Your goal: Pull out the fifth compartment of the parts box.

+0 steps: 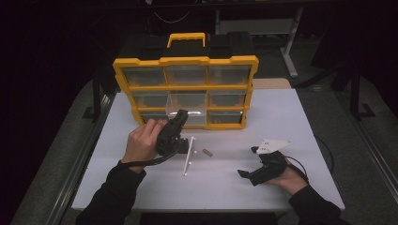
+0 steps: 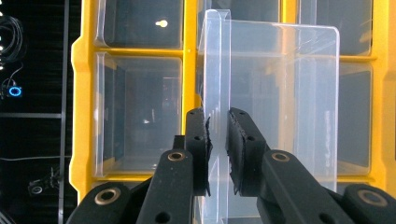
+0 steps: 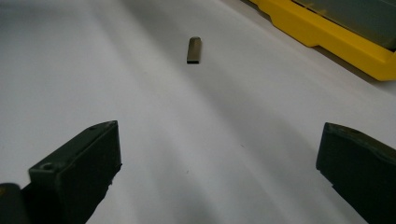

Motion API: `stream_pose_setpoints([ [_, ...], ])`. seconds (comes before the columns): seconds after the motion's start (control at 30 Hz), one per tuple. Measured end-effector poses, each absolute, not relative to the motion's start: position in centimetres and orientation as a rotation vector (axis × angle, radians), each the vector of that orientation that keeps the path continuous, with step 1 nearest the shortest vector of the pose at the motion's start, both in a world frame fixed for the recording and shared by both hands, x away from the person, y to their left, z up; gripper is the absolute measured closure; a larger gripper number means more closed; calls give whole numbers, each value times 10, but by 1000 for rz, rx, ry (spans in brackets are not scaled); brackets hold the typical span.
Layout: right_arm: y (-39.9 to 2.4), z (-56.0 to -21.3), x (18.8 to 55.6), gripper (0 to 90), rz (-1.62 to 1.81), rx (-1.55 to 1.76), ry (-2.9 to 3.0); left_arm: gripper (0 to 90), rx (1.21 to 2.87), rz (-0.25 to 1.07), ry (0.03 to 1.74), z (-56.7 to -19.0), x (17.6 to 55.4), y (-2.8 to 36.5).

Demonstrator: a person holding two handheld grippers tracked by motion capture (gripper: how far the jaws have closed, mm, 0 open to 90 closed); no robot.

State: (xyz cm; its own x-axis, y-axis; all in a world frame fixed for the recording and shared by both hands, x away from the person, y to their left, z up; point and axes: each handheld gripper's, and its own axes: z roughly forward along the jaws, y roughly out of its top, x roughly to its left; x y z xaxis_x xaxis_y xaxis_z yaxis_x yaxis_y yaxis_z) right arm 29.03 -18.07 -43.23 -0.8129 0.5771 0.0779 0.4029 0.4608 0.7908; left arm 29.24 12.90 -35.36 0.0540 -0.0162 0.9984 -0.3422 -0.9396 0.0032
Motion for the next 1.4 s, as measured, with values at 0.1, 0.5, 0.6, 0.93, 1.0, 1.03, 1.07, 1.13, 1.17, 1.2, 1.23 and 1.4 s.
stream_pose_setpoints([
  [0.1, -181, -432, 290, 0, 1275, 853, 2507, 790, 2093, 1976, -369, -354, 290, 130],
  [0.5, -181, -432, 290, 0, 1277, 853, 2505, 790, 2087, 1971, -385, -354, 282, 131],
  [0.6, -181, -432, 290, 0, 1277, 855, 2507, 790, 2088, 1974, -388, -353, 280, 131],
  [0.93, -181, -432, 290, 0, 1276, 851, 2507, 789, 2090, 1968, -398, -355, 276, 132],
  [1.0, -181, -432, 290, 0, 1275, 851, 2507, 789, 2090, 1968, -397, -355, 275, 132],
  [1.03, -181, -432, 290, 0, 1275, 851, 2507, 788, 2089, 1967, -402, -355, 275, 132],
  [1.07, -181, -432, 290, 0, 1275, 851, 2507, 788, 2091, 1968, -403, -355, 275, 132],
  [1.13, -181, -432, 290, 0, 1275, 851, 2508, 787, 2089, 1964, -406, -356, 274, 132],
  [1.17, -181, -432, 290, 0, 1274, 851, 2508, 787, 2089, 1964, -407, -356, 274, 132],
  [1.2, -181, -432, 290, 0, 1273, 851, 2508, 786, 2089, 1962, -407, -356, 274, 132],
  [1.23, -181, -432, 290, 0, 1273, 850, 2508, 786, 2093, 1963, -408, -356, 274, 133],
  [1.4, -181, -432, 290, 0, 1272, 849, 2507, 783, 2089, 1961, -408, -358, 273, 133],
])
